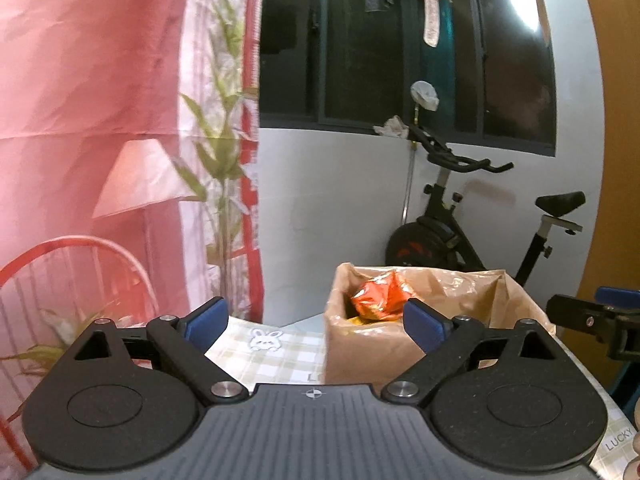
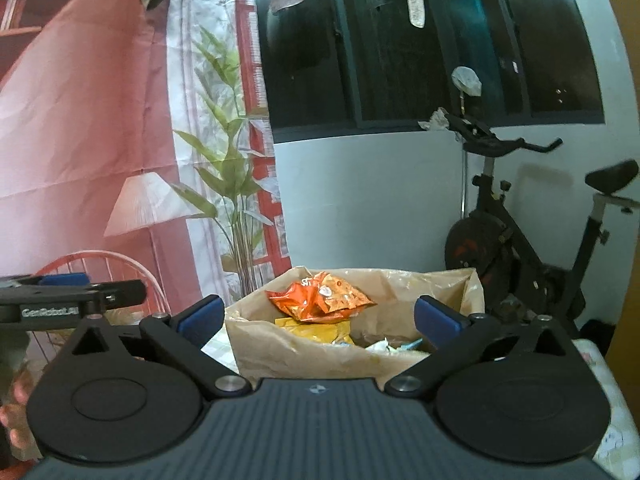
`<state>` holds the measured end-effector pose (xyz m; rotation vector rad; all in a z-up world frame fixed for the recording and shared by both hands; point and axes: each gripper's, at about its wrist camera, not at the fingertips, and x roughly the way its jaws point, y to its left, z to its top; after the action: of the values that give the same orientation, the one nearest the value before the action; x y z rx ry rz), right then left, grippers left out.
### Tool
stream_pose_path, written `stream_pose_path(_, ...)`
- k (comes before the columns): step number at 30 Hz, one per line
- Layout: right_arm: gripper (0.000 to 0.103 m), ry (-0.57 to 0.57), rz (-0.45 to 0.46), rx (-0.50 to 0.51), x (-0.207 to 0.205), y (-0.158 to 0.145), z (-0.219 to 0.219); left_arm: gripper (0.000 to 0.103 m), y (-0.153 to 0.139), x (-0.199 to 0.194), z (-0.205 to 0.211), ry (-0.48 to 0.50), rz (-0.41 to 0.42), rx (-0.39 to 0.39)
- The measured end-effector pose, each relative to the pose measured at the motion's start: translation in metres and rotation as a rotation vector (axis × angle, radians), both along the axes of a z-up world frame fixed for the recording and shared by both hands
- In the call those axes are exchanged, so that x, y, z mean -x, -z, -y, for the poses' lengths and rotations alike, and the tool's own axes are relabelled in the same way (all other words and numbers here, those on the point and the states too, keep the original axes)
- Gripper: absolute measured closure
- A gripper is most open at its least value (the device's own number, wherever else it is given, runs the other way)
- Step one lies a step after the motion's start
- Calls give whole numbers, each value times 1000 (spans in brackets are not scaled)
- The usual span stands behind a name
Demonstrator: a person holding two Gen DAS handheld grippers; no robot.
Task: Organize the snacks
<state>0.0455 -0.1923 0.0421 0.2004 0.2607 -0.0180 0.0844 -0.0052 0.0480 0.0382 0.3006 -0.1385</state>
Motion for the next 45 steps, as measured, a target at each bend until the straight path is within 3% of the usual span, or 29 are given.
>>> stream_pose_path(6, 0, 38, -10, 23, 8, -2, -5, 8, 0, 9, -11, -19, -14, 13)
stream_pose_path(45, 0, 29, -1, 48, 20, -5, -16, 8, -4, 19, -21, -60, -14, 24)
